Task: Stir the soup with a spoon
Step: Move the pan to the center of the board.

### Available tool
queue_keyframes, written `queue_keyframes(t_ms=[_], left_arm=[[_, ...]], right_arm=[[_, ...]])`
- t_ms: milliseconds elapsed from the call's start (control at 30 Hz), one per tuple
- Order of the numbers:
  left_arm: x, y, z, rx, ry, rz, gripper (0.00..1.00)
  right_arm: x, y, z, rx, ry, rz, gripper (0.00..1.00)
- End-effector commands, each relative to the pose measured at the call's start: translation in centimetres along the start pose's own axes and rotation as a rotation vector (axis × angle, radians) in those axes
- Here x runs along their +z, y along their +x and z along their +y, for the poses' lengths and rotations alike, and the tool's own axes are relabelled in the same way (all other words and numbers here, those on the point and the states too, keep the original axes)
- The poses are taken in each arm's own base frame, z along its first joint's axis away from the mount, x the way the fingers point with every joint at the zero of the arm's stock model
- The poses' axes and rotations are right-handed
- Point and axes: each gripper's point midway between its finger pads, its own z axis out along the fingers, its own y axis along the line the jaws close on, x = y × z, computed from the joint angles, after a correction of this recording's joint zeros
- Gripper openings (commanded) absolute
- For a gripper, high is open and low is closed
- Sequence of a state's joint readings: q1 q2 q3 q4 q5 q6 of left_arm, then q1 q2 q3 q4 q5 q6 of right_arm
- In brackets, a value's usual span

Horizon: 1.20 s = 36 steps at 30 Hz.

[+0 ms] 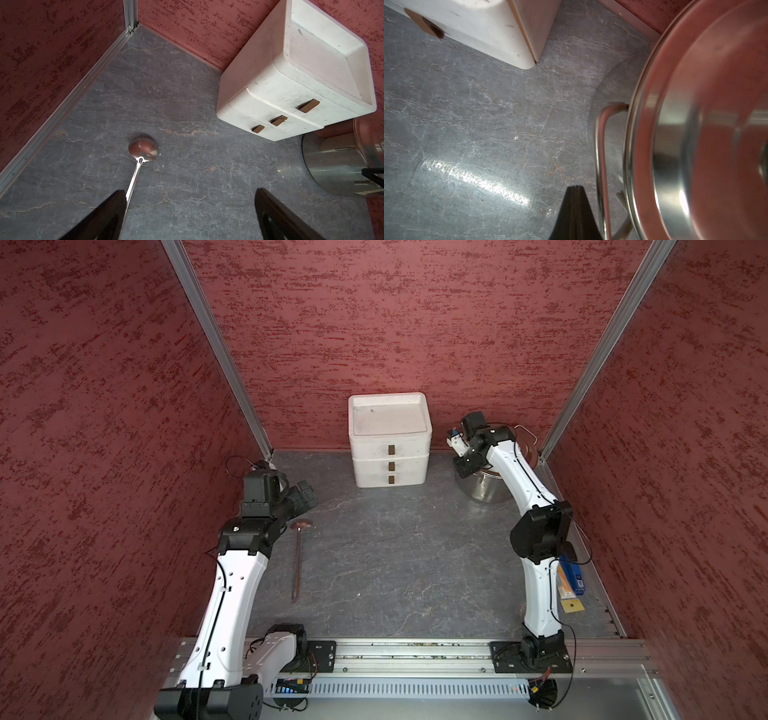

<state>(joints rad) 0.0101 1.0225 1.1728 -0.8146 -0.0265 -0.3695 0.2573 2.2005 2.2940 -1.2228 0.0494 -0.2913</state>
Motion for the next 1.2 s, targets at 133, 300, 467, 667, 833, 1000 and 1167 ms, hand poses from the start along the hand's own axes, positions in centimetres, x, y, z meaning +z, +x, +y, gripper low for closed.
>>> queue_keyframes(t_ms=[133,300,467,667,833,1000,1167], left_arm=[[-2.1,-1.0,0.2,-0.002,-0.021,-0.033,1.00],[-2.5,-0.6,-0.2,-0.032,0.008,-0.019,1.00],[-2.9,-0.3,-0.6,-0.065,0.035,-0.014,1.00],[-3.8,-0.7,-0.6,-0.072,0.030,-0.021,1.00],[-4.4,-0.6,-0.1,-0.061,-0.001,-0.020,1.00],[-4.6,0.2,0.8,-0.064,-0.027,-0.021,1.00],[-4.4,0.3,0.9,-0.071,-0.031,-0.021,1.00]], right_arm=[[-6.4,-0.2,2.0,-0.012,-0.015,-0.127,0.00],[-7.0,-0.1,0.8,-0.026,0.064,-0.150,0.47],[-4.4,-1.4,0.1,-0.064,0.098,-0.137,0.58],[-1.4,-2.9,-0.5,-0.080,0.117,-0.115,0.57],[-0.2,-3.6,-1.0,-0.095,0.145,-0.115,0.54],[1.0,-2.8,-1.2,-0.105,0.151,-0.073,0.51],[1.4,-2.6,-1.5,-0.102,0.150,-0.066,0.43]])
